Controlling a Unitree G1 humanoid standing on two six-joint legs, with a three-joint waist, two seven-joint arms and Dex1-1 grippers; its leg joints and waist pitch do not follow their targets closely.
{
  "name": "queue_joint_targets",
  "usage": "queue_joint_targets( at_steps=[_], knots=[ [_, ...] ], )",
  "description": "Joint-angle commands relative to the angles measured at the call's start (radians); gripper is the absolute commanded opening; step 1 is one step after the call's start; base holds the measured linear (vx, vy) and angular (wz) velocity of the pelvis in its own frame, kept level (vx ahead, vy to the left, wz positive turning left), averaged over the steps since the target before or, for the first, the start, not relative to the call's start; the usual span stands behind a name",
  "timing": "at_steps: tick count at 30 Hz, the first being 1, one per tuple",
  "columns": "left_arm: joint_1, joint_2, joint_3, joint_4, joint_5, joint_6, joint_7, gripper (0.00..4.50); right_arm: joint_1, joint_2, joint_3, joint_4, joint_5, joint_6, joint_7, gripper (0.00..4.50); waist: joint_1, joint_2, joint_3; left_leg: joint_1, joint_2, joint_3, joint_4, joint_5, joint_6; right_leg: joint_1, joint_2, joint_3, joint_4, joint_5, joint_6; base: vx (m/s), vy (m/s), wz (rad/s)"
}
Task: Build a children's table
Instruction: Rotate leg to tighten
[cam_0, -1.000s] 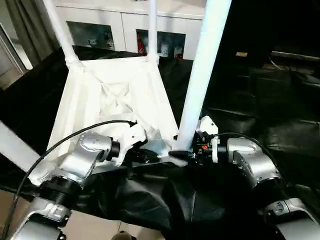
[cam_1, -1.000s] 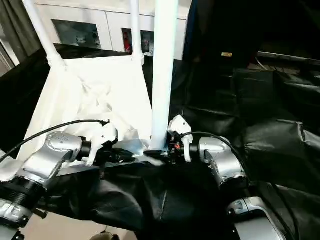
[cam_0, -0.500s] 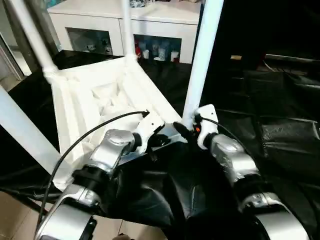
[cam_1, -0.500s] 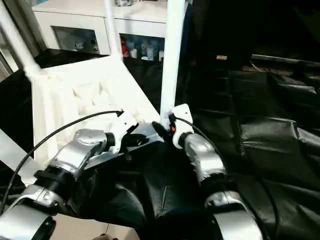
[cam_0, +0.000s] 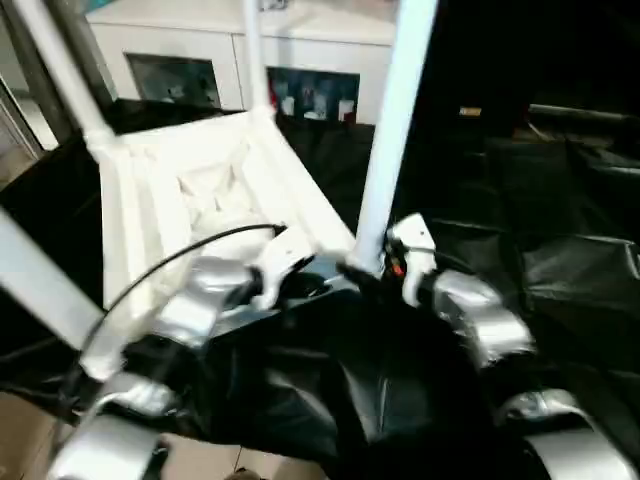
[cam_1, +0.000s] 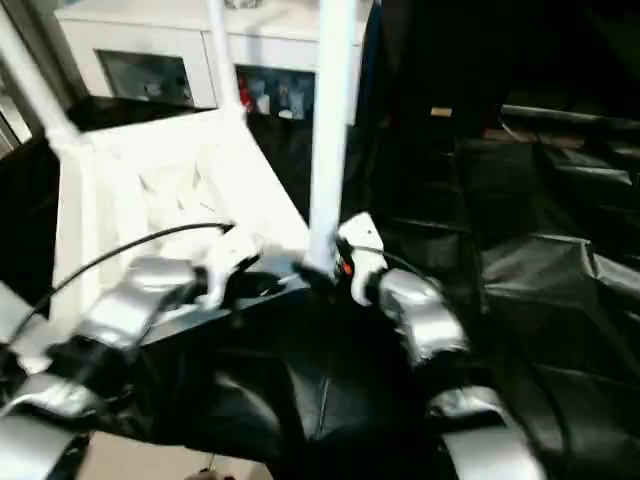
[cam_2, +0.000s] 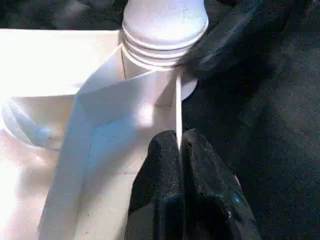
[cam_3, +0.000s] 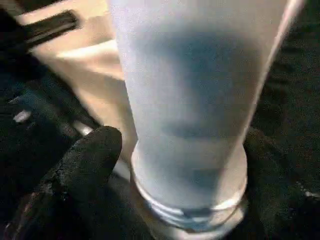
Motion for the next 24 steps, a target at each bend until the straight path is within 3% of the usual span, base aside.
queue_joint_targets(
  at_steps=[1,7,12,17,20,23,24],
  knots=[
    [0.002,-0.005,-0.023,-0.055,-0.045,-0.016,-0.072,0.00,0.012,-0.002,0.047,-0.041,0.018,0.013,0.107,3.90,0.007,-0.008,-0.084,0.005,0.015,0.006,-0.048,-0.126,0.090,0.061,-0.037,0.027,-0.045,0.017,-0.280,0.000,0.000,0.00],
    [0.035,0.056,-0.032,-0.108,-0.063,0.000,-0.173,0.00,0.020,-0.054,0.065,-0.059,0.009,-0.001,0.201,3.90,0.017,-0.005,-0.081,0.008,0.021,0.008,-0.047,-0.151,0.092,0.050,-0.039,0.026,-0.048,-0.040,-0.291,0.000,0.000,0.00],
    [0.046,0.072,-0.029,-0.125,-0.069,0.006,-0.179,0.00,0.020,-0.048,0.072,-0.074,0.020,0.017,0.214,3.45,0.016,-0.008,-0.074,0.010,0.022,0.003,-0.058,-0.239,0.039,0.049,-0.045,0.028,-0.059,-0.185,-0.250,0.000,0.000,0.00],
    [0.054,0.069,-0.029,-0.125,-0.063,0.007,-0.165,0.00,0.041,-0.037,0.082,-0.101,0.022,0.032,0.228,3.01,0.019,-0.011,-0.079,0.007,0.019,0.005,-0.052,-0.188,0.049,0.050,-0.042,0.028,-0.053,-0.110,-0.254,0.000,0.000,0.00],
    [0.047,0.048,-0.016,-0.112,-0.050,0.005,-0.116,0.00,0.055,-0.026,0.080,-0.104,0.020,0.031,0.208,2.83,0.021,-0.013,-0.080,0.005,0.019,0.005,-0.049,-0.165,0.061,0.050,-0.043,0.027,-0.049,-0.087,-0.260,0.000,0.000,0.00],
    [0.030,0.024,-0.006,-0.084,-0.029,0.004,-0.046,0.00,0.063,-0.004,0.066,-0.082,0.017,0.006,0.153,2.75,0.022,-0.014,-0.076,0.005,0.018,0.005,-0.052,-0.190,0.053,0.049,-0.046,0.028,-0.056,-0.141,-0.246,0.000,0.000,0.00],
    [0.009,-0.002,0.004,-0.049,-0.005,0.013,0.033,0.00,0.061,0.019,0.051,-0.051,0.009,0.009,0.082,2.72,0.019,-0.010,-0.071,0.009,0.018,0.005,-0.056,-0.220,0.041,0.043,-0.046,0.030,-0.065,-0.188,-0.238,0.000,0.000,0.00]
  ],
)
